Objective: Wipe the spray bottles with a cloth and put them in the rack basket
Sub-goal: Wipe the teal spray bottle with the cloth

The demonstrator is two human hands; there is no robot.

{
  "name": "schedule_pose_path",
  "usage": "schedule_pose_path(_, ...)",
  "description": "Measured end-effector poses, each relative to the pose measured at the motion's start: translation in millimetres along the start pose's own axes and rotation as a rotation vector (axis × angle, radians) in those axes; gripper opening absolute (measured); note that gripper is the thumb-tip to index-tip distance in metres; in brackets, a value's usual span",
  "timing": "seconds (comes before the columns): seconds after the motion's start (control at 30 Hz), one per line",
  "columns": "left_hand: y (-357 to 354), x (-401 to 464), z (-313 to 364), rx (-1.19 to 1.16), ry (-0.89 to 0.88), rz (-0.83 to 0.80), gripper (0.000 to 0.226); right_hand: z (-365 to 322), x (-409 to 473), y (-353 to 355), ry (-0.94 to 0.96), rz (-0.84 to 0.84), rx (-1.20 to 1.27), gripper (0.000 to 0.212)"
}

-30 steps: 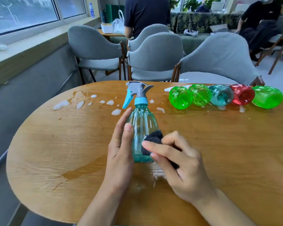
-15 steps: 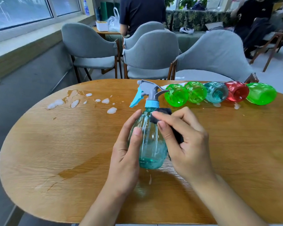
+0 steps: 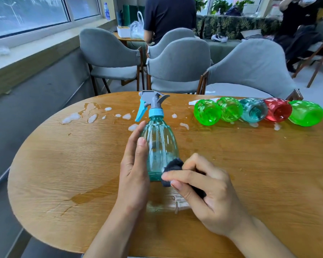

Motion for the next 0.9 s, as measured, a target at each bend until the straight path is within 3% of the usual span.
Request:
schedule_pose_path(0.17, 2, -1, 3, -0.003, -0.023, -0.006, 0.039, 16, 11, 11, -0.271, 0.045, 0.430, 0.026)
schedule_pose_path(0.4, -20, -16, 17, 0.076, -0.132, -0.153, 0.043, 15, 25, 32, -0.237, 0.376, 0.291, 0.010)
schedule_pose_path(0.53, -26, -21, 19, 0.135, -0.178, -0.175, 0.045, 10, 26, 44, -0.188, 0.452, 0.095, 0.008)
schedule_pose_path(0.7, -21, -17, 11, 0.117, -0.132, -0.120, 0.042, -2, 23, 37, -0.084, 0.376, -0.076, 0.004)
schedule_pose_path(0.9, 4, 1, 2, 0.147, -0.065, 0.005, 0.042, -4, 5, -7, -0.001, 0.053, -0.132, 0.005)
Point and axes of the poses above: each hand's wrist, its own x-axis towards the middle knuckle, its own y-axis out of the back of the hand, z = x × y, the point moved 9 cm from there along x, towards the middle knuckle, and after that the axes turned 14 degrees about x, right-handed, at the moved point
